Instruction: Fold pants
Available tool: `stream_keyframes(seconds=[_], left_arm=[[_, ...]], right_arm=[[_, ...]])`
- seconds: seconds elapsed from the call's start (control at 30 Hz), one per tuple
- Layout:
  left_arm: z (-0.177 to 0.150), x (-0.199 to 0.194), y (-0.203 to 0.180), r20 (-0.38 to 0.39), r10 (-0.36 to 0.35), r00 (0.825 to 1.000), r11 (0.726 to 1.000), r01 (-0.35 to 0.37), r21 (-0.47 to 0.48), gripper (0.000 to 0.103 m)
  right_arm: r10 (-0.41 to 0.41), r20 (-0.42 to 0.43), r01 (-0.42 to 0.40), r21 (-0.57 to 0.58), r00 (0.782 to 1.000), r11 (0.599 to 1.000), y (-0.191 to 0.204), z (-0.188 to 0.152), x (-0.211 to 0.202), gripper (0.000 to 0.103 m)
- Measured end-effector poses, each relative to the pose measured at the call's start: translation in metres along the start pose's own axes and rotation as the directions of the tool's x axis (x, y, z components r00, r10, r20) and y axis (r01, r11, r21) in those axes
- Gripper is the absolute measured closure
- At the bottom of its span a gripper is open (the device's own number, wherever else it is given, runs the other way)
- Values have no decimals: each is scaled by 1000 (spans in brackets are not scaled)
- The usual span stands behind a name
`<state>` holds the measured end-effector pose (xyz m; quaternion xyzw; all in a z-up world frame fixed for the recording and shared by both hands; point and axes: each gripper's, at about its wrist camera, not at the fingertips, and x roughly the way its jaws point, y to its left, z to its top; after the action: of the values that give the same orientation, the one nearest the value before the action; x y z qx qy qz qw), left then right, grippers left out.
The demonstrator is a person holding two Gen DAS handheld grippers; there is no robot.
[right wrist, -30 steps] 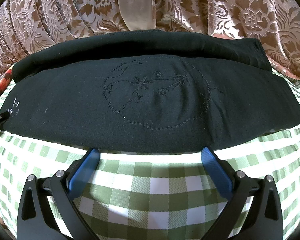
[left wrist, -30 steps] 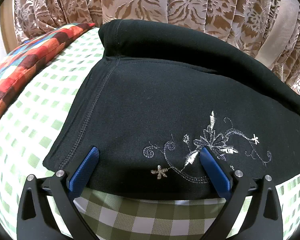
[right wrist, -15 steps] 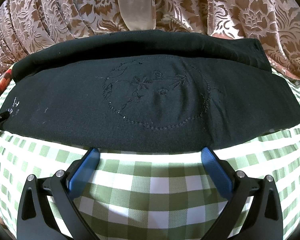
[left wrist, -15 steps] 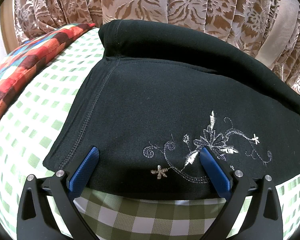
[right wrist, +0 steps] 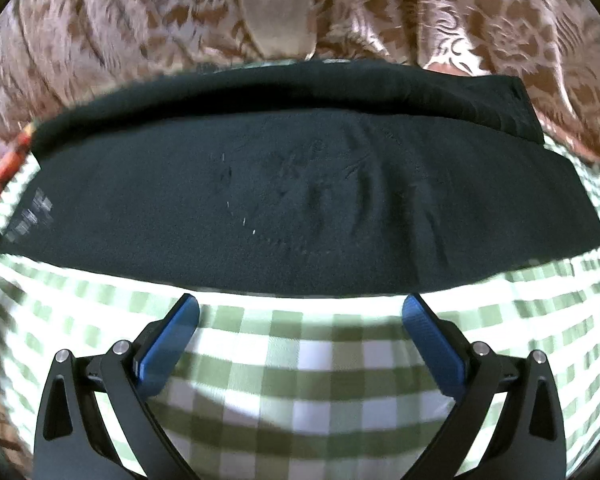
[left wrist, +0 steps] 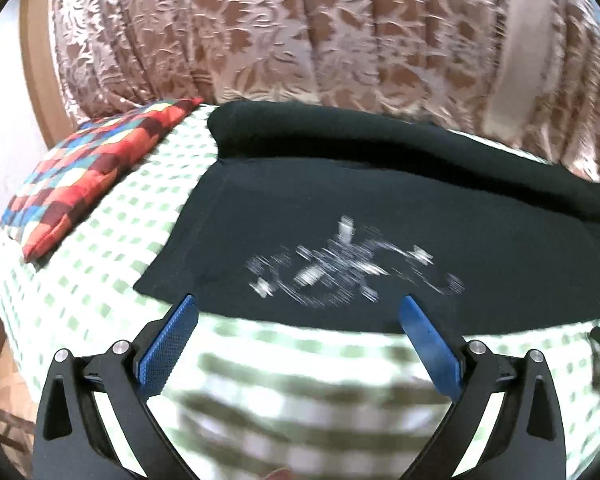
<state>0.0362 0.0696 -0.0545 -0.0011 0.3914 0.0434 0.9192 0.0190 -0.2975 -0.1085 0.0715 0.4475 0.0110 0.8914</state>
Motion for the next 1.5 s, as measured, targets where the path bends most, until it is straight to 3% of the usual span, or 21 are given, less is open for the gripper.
stream_keyframes(seconds=[0.17,0.23,0.27,0.4,0.5,0.57,0.63,0.7,0.73,0.77,0.83,0.9,1.0,1.07,1.13,1.2,1.23,1.3,1.37,1.4,1.5], left_arm=[[-19,-10,-24,-57,-120,991,993,120,-5,3],[-24,-12,-29,-74,-158,985,987,159,-3,3],[-24,-12,-30,-89,-180,980,984,181,-1,3],[-23,-19,-23,-61,-190,980,982,190,0,3],[-22,-19,-9,-54,-191,980,981,188,-47,3],[-22,-15,2,-70,-201,977,977,195,-91,3],[-21,-12,13,-77,-233,969,965,221,-137,3],[-20,-10,28,-76,-206,976,966,190,-174,3],[-20,-9,36,-68,-212,975,960,194,-203,3],[-19,-7,45,-65,-218,974,951,197,-238,3],[-17,-1,61,-83,-200,976,944,169,-284,3],[-13,6,74,-98,-159,982,945,123,-302,3],[-6,17,88,-99,-171,980,920,123,-372,3],[-2,27,95,-100,-175,979,900,118,-419,4],[0,41,100,-125,-188,974,878,109,-466,11],[1,52,104,-140,-215,967,853,116,-508,37],[2,55,104,-140,-216,966,849,115,-516,40],[6,58,102,-131,-220,967,853,126,-507,79],[7,57,103,-112,-234,966,847,146,-512,95],[8,54,104,-101,-233,967,849,152,-507,97],[9,39,104,-60,-221,973,867,167,-470,98]], right_arm=[[176,41,-180,233,984,956,-68,11,-35,2],[211,80,-226,357,974,906,-112,12,-47,2],[231,109,-255,443,967,859,-144,10,-53,2],[132,140,-190,587,981,787,-215,3,-60,2],[124,128,-178,666,984,725,-255,4,-42,5],[105,110,-152,693,988,705,-266,8,-26,24],[117,113,-162,724,987,670,-277,12,-8,27],[103,124,-161,721,987,674,-279,17,-1,27],[105,132,-168,720,986,673,-279,22,1,33],[105,134,-170,715,985,678,-278,27,3,52],[82,113,-138,713,990,687,-279,28,5,68],[84,104,-133,714,991,688,-284,21,5,71],[96,112,-147,718,989,681,-287,17,6,70],[110,120,-162,728,987,666,-289,15,7,63],[121,125,-174,731,985,660,-290,16,8,60],[106,106,-149,713,989,685,-286,21,9,59],[97,97,-137,705,991,696,-284,23,10,63],[74,80,-109,688,994,718,-281,26,10,77],[60,82,-99,677,995,730,-280,28,6,89],[50,85,-94,670,995,737,-280,28,2,95],[33,100,-91,656,994,749,-280,27,-11,96]])
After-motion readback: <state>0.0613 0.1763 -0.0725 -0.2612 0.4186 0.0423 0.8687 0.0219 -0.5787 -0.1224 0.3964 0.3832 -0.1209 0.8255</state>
